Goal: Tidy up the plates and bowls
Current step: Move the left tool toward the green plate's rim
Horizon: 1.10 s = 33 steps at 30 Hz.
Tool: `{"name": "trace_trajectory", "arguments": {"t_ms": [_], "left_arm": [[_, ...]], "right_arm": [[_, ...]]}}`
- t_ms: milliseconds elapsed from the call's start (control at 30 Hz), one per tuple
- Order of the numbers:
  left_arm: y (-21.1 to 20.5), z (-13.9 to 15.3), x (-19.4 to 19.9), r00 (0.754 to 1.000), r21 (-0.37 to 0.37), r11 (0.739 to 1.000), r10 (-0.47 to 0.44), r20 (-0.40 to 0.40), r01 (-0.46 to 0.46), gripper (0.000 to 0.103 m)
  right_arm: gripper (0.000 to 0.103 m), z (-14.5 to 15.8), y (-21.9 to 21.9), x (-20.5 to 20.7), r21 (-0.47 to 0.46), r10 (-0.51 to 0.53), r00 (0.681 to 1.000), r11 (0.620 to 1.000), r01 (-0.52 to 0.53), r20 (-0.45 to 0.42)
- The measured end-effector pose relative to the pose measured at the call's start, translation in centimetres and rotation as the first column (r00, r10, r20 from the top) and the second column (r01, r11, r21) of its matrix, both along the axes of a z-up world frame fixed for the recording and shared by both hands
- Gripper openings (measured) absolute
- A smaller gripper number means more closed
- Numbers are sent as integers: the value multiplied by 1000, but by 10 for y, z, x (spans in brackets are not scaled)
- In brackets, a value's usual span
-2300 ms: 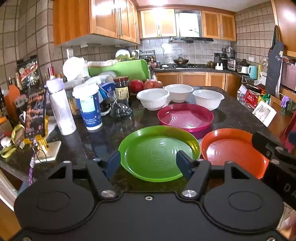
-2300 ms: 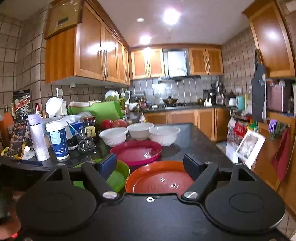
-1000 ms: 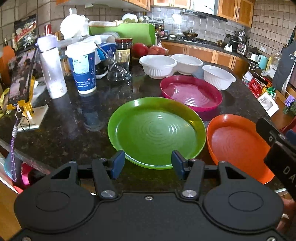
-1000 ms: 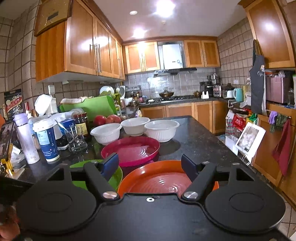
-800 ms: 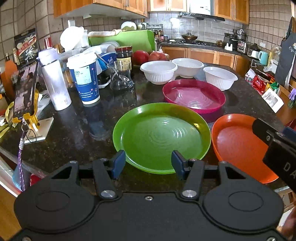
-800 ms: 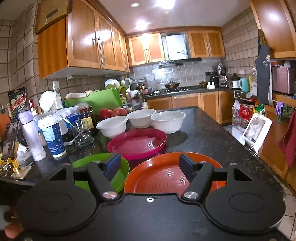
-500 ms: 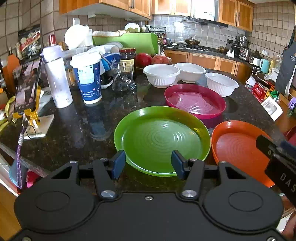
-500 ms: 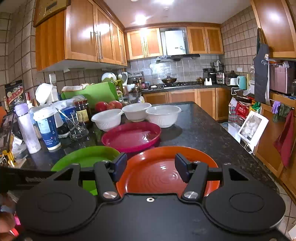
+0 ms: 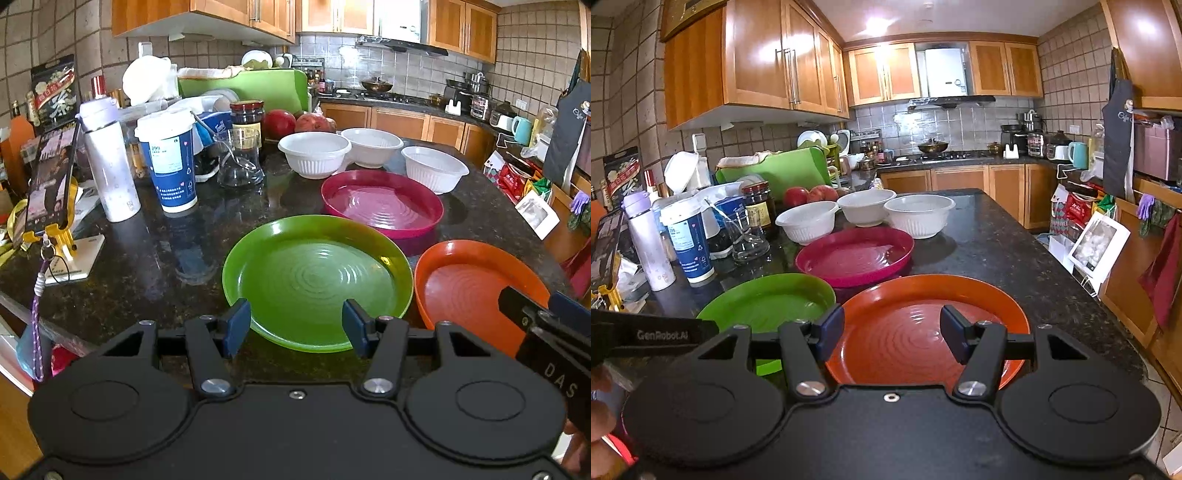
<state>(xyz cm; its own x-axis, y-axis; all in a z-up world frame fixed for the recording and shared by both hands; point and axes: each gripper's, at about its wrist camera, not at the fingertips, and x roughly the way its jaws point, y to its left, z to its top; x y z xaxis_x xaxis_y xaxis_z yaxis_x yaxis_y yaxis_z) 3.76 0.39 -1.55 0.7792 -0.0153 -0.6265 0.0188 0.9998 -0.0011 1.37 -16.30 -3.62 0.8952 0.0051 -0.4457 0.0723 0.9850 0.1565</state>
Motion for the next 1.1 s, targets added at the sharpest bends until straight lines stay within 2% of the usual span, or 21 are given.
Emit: {"name": "trace_trajectory", "arguments": {"t_ms": [500, 667, 1100], "left_arm": [[5, 0, 1, 1000, 3, 1000, 7, 14, -7, 60], [12, 3, -8, 998, -21, 1000, -1, 62, 2, 60], [14, -2, -11, 997, 11, 1000, -5, 72, 4, 60]], "right_arm": [[66, -2, 2, 1, -15, 34, 999, 999, -34, 15], [66, 1, 2, -3, -6, 51, 998, 999, -51, 36], [69, -3, 5, -4, -11, 66, 997, 998, -66, 26]]}}
